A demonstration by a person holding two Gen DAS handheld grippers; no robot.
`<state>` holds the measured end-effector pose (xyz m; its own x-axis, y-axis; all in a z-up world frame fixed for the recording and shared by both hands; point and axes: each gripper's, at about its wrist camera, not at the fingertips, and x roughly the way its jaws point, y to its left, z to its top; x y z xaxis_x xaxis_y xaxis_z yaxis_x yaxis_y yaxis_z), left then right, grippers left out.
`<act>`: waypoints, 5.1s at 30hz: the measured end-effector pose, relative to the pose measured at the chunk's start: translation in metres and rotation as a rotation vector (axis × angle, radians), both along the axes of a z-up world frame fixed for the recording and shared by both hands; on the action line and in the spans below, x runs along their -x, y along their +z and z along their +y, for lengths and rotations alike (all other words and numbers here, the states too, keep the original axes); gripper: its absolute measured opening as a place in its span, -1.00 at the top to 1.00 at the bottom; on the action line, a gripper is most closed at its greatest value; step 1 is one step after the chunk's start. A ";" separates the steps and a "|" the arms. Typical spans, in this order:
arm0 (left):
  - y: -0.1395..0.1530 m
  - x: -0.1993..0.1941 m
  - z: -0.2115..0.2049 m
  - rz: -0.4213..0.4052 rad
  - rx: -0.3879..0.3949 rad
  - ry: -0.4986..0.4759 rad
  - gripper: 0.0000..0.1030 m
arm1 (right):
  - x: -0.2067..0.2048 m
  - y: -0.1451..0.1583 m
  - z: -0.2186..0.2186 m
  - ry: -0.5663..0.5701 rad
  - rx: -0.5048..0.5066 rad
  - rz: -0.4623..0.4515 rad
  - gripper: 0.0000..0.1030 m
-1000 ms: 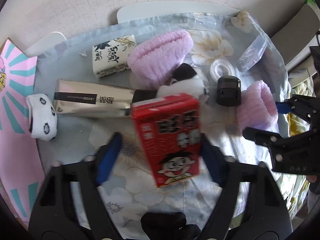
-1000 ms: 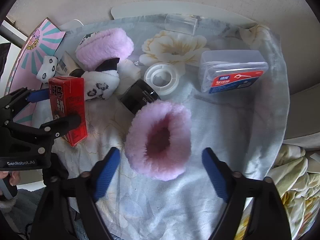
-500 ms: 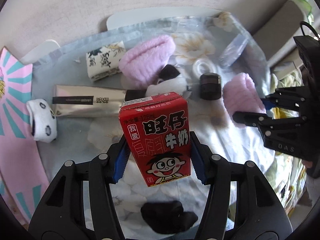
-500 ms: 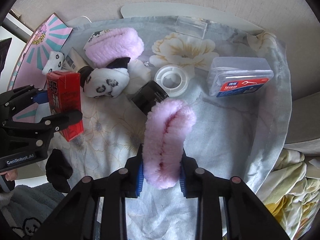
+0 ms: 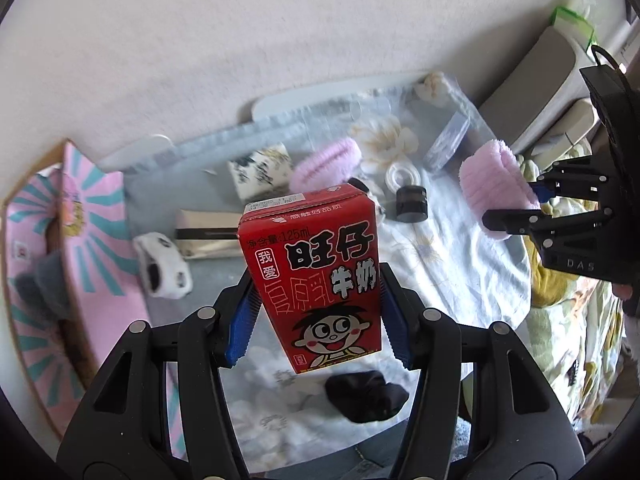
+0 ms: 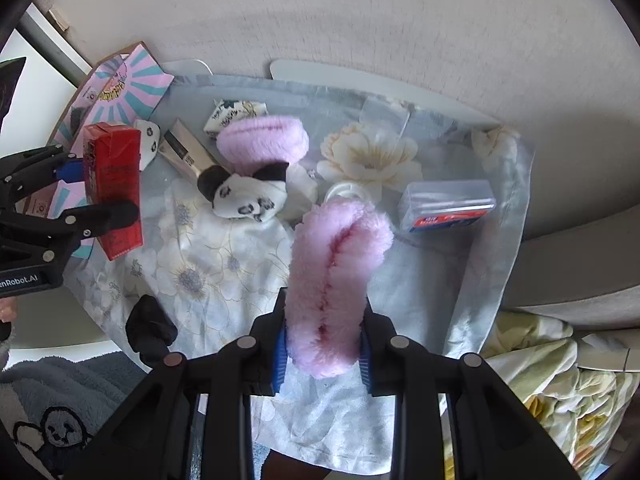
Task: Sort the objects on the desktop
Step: 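Lift and carry the carton with left tool while right tool carries the pink slipper to the box, then open left tool to drop the carton in the box while right tool releases the pink slipper, then move both tools back from the box over the table, then grasp the white panda sock with left tool while right tool grasps the clear plastic case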
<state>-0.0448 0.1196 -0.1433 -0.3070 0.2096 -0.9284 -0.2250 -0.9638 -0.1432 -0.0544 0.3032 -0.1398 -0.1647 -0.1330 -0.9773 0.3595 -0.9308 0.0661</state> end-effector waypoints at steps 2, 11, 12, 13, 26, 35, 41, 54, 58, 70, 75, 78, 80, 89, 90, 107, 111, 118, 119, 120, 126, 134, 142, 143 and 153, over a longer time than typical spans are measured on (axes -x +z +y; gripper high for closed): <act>0.011 0.000 -0.013 0.013 -0.010 0.017 -0.01 | 0.006 0.009 -0.009 0.006 0.006 0.006 0.48; 0.049 -0.002 -0.072 0.091 0.034 0.102 -0.01 | 0.018 0.038 -0.037 0.085 -0.021 0.053 0.48; 0.052 -0.002 -0.079 0.097 0.037 0.118 -0.01 | 0.020 0.043 -0.043 0.101 -0.023 0.066 0.48; 0.054 -0.002 -0.086 0.102 0.039 0.133 -0.01 | 0.023 0.048 -0.050 0.114 -0.022 0.078 0.48; 0.076 -0.043 -0.198 0.141 0.088 0.358 -0.01 | 0.059 0.087 -0.188 0.366 0.017 0.147 0.48; 0.069 -0.087 -0.252 0.116 0.121 0.486 -0.01 | 0.058 0.084 -0.292 0.531 0.057 0.119 0.48; 0.049 -0.105 -0.267 0.071 0.116 0.540 -0.02 | 0.052 0.069 -0.352 0.627 0.068 0.066 0.48; 0.011 -0.110 -0.274 -0.013 0.063 0.570 -0.01 | 0.037 0.006 -0.408 0.720 0.032 -0.099 0.48; 0.007 -0.107 -0.274 -0.034 0.056 0.566 -0.02 | 0.035 -0.003 -0.406 0.725 0.027 -0.121 0.48; -0.001 -0.102 -0.267 -0.059 -0.052 0.514 -1.00 | 0.036 -0.007 -0.399 0.692 0.055 -0.175 -0.99; -0.001 -0.098 -0.266 -0.054 -0.016 0.494 -1.00 | 0.036 -0.007 -0.392 0.681 0.071 -0.128 -0.99; 0.001 -0.097 -0.265 -0.058 0.000 0.482 -1.00 | 0.036 -0.008 -0.389 0.662 0.069 -0.133 -0.99; 0.004 -0.098 -0.264 -0.045 0.016 0.473 -1.00 | 0.035 -0.004 -0.385 0.650 0.071 -0.138 -0.99; 0.017 -0.097 -0.262 0.002 0.010 0.469 -1.00 | 0.034 0.014 -0.372 0.617 0.081 -0.121 -0.99; 0.019 -0.096 -0.261 0.007 0.008 0.469 -1.00 | 0.035 0.015 -0.369 0.605 0.085 -0.121 -0.99; 0.048 -0.042 -0.178 0.050 -0.066 0.218 -1.00 | 0.042 0.076 -0.222 0.320 0.053 -0.081 -1.00; 0.047 -0.023 -0.146 0.035 -0.050 0.129 -1.00 | 0.039 0.086 -0.161 0.186 0.042 -0.078 -1.00; 0.038 -0.001 -0.101 -0.004 0.052 0.023 -1.00 | 0.025 0.072 -0.070 -0.010 -0.002 -0.121 -1.00; 0.035 0.001 -0.095 -0.006 0.070 0.011 -1.00 | 0.022 0.069 -0.060 -0.029 -0.011 -0.116 -1.00; 0.033 0.003 -0.092 -0.006 0.084 0.003 -1.00 | 0.019 0.067 -0.052 -0.043 -0.015 -0.111 -1.00; 0.009 0.005 -0.068 -0.007 0.105 -0.017 -1.00 | 0.004 0.049 -0.016 -0.076 0.001 -0.079 -1.00; -0.037 -0.001 -0.061 -0.022 0.139 0.176 -1.00 | 0.007 0.018 -0.004 -0.082 0.069 -0.062 -1.00; -0.073 -0.006 -0.056 -0.021 0.143 0.350 -0.99 | 0.039 -0.010 0.021 -0.070 0.062 -0.089 -1.00; -0.079 -0.004 -0.056 -0.025 0.150 0.369 -0.99 | 0.045 -0.012 0.024 -0.054 0.049 -0.092 -1.00; -0.100 0.014 -0.063 0.003 0.215 0.461 -0.99 | 0.094 -0.033 0.032 0.104 -0.022 -0.129 -1.00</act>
<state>-0.0586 0.0568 -0.2429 -0.3250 -0.1436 -0.9348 0.2304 -0.9707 0.0691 -0.1486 0.3353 -0.1723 -0.0243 -0.1212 -0.9923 0.4438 -0.8908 0.0979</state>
